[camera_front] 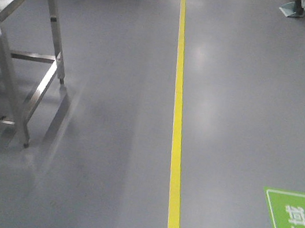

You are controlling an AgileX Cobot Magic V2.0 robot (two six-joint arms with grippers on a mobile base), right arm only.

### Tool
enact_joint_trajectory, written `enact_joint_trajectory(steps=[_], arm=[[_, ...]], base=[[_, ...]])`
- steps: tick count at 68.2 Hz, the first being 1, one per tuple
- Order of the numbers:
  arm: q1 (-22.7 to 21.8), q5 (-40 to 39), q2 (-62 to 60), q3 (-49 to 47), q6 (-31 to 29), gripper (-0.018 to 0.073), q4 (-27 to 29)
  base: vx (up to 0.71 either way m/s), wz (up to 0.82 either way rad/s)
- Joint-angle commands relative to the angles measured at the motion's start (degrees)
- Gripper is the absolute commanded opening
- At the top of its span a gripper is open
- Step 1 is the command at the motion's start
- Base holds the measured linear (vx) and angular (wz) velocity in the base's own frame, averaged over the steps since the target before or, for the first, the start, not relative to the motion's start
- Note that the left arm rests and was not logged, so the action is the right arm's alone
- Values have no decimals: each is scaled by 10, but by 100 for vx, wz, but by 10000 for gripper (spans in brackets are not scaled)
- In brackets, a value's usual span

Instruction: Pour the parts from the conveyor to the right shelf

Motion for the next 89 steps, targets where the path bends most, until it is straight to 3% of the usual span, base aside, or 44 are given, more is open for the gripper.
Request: enact_joint_trajectory(steps=[1,89], arm=[[-2,-45,7,-16,-5,-6,4],[-2,-45,7,-16,-5,-6,4]], base=[[71,-1],[72,-2]])
